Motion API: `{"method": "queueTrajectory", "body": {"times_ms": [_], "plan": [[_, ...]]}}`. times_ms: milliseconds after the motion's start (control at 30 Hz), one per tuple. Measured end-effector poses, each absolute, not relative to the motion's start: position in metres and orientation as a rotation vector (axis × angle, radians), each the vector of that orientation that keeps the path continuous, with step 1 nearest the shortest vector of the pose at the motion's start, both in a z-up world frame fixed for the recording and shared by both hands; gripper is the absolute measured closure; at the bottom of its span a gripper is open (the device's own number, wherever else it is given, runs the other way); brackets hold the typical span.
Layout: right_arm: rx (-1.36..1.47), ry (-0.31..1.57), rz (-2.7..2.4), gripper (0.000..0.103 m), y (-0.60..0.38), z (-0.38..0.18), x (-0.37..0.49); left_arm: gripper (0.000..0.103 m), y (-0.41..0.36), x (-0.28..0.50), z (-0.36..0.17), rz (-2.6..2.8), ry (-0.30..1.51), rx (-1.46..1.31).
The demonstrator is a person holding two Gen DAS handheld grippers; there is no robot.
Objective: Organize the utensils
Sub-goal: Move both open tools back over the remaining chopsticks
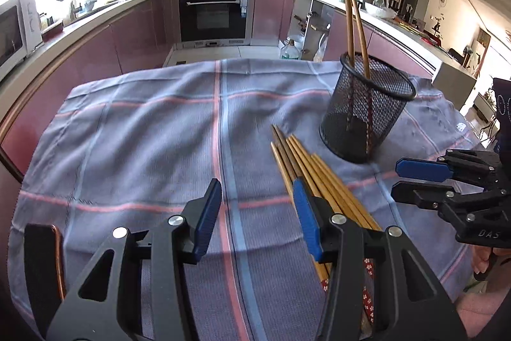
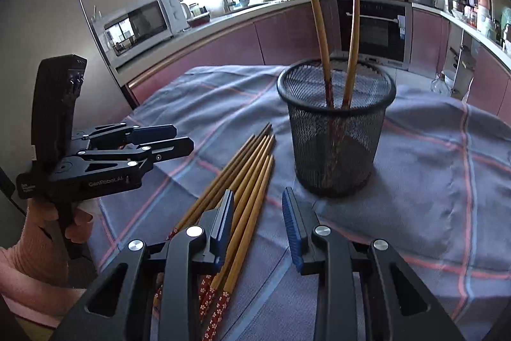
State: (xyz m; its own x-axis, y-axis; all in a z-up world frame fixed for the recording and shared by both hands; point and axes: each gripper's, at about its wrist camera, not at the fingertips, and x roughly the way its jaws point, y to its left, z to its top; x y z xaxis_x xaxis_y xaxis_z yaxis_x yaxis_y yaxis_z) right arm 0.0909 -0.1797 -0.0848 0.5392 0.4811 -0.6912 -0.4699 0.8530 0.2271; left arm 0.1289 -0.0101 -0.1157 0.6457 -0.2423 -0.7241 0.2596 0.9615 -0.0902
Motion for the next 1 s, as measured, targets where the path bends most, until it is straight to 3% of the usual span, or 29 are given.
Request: {"method": "queueTrajectory", "body": {"times_ms": [1000], "plan": [[-0.038, 0.901, 0.520, 0.074, -0.165, -0.113, 0.088, 0.056, -0.036, 0.129, -0.148, -0.330, 0.918, 0.026]]}}
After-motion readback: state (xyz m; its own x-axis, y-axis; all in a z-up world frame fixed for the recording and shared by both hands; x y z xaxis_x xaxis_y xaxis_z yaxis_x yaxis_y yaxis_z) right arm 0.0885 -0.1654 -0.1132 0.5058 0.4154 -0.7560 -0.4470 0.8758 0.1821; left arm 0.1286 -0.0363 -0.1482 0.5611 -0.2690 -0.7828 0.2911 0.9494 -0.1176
